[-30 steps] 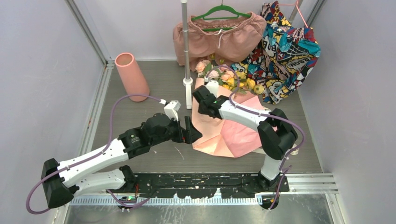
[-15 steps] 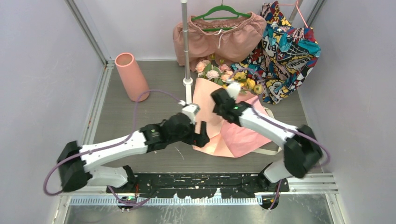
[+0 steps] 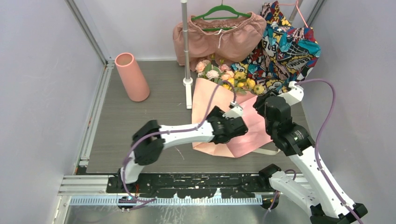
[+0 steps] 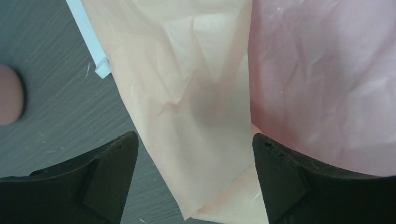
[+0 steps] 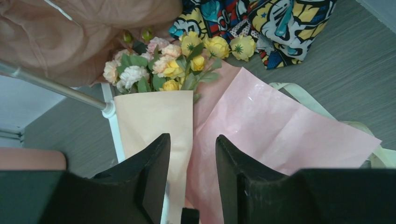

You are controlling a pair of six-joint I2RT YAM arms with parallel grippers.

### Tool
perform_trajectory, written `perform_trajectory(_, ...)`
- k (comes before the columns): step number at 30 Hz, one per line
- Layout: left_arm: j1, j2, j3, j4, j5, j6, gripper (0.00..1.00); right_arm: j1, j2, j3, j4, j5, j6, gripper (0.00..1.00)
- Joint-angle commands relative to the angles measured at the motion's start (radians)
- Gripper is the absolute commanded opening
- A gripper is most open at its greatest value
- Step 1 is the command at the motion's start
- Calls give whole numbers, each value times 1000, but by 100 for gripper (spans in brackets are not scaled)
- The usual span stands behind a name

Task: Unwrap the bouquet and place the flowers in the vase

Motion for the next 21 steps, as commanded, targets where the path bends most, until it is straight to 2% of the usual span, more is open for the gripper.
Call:
perform_trajectory(1, -19, 129, 169, -166, -184, 48, 92, -2, -17, 22, -82, 24, -35, 46)
perform_trajectory(5, -19, 216, 242, -136, -175, 91, 91, -1, -40, 21, -99, 23, -45, 46)
perform_trajectory(9, -20, 276, 308, -162, -193, 106, 83, -2, -57, 16, -103, 25, -58, 46)
perform_trajectory(13, -19, 273, 313, -175, -223, 92, 37, -3, -54, 10, -106, 37, -65, 46)
perform_trajectory(15, -19, 249, 300, -178, -236, 80, 22, -1, -47, -1, -96, 32, -63, 46)
perform_trajectory(18, -19, 186, 254, -177, -264, 52, 6, -1, -26, -20, -78, 12, -56, 46)
perform_trajectory(21, -18, 113, 191, -168, -297, 35, 4, -1, 8, -36, -55, -17, -49, 46)
